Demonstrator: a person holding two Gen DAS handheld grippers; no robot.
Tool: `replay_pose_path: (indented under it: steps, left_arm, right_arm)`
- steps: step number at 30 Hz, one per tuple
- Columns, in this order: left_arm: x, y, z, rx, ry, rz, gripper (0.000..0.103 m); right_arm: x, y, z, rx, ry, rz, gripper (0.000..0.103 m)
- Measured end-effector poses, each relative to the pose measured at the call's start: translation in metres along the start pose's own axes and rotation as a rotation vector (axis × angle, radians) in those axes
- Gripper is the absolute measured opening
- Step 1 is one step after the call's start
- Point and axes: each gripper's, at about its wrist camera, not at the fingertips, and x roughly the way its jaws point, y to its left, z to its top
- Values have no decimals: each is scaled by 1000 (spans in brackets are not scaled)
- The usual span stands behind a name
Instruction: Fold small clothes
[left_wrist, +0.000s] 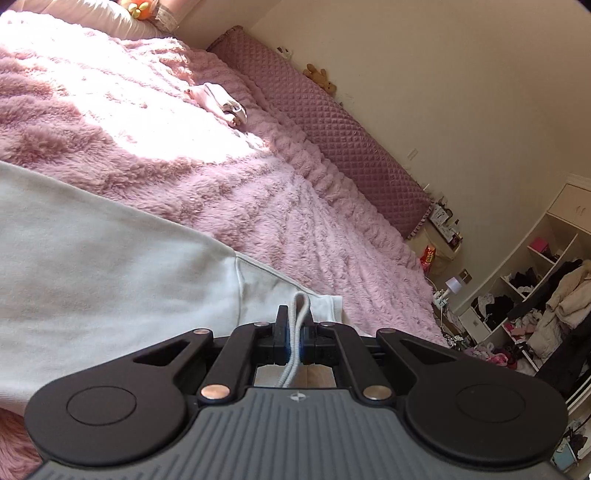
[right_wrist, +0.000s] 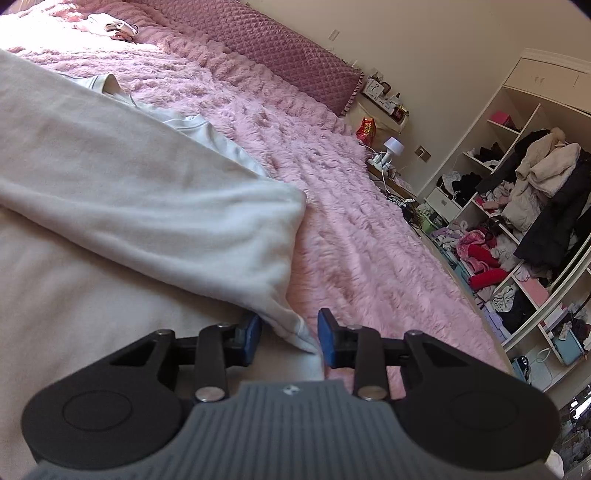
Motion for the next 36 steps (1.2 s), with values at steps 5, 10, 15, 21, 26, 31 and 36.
replay_pose_path:
  steps: [5, 10, 15, 21, 26, 31, 36]
  left_arm:
    - [17, 36, -15, -39, 100, 71, 8]
    - [4, 31, 0, -78, 105, 54, 20]
    - [-53, 24, 25, -24, 10, 49, 44]
    - [-129, 48, 42, -7, 13, 137, 44]
    - [-194, 91, 47, -65, -21, 284, 54]
    - [-243, 147, 50, -231, -99, 402, 56]
    - [-266, 194, 52, -362, -186, 468, 56]
  right_arm:
    - [4, 2, 0, -2, 21, 10, 8]
    - [3, 3, 2, -21, 33, -9, 11]
    - [-22, 0, 10, 8, 7, -1, 23]
    - [-78, 23, 35, 22, -97, 135, 35]
    - [-127, 68, 72, 43, -169, 311, 41]
    - [-163, 124, 105, 43, -207, 433, 42]
    - [-189, 164, 125, 20, -231, 489, 45]
